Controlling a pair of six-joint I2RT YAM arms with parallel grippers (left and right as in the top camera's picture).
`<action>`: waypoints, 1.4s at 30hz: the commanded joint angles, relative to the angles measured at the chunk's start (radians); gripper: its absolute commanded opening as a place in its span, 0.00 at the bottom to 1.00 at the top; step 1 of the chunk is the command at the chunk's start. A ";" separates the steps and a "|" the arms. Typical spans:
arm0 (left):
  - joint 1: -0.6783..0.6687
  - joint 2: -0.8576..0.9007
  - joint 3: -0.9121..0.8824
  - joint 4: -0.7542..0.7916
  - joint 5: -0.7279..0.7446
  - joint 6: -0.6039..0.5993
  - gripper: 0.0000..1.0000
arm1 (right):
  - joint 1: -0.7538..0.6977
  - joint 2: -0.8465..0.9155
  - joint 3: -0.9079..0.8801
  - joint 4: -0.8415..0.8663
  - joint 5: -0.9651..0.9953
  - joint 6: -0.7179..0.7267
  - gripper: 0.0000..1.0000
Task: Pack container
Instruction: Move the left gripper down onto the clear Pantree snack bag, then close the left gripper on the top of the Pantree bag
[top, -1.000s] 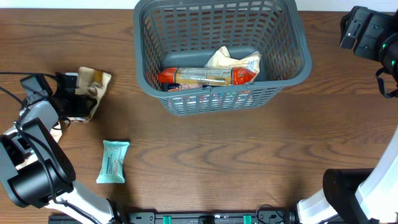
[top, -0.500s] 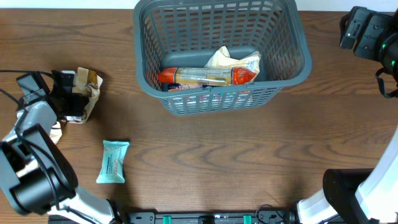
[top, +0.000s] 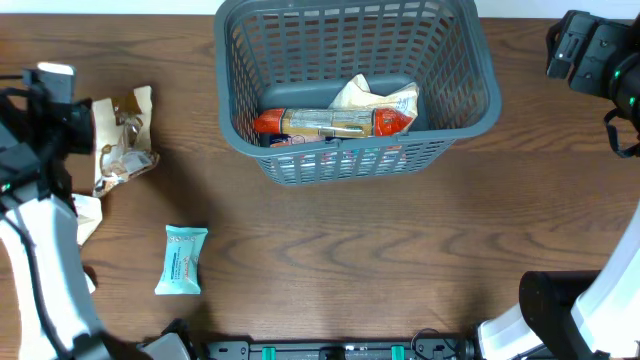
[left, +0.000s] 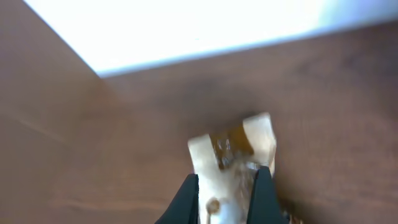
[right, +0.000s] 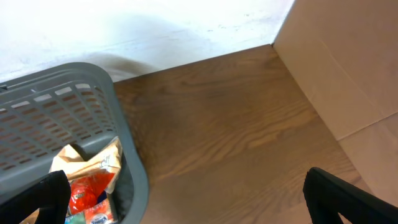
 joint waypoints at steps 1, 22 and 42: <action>0.003 -0.068 0.034 0.009 0.051 0.002 0.06 | -0.004 0.004 -0.002 -0.003 0.000 -0.015 0.99; 0.005 -0.085 0.039 -0.110 0.023 -0.013 0.46 | -0.004 0.004 -0.002 -0.003 -0.010 -0.015 0.99; 0.003 0.365 0.020 -0.117 -0.227 -0.404 0.99 | -0.004 0.004 -0.002 -0.003 -0.011 -0.014 0.99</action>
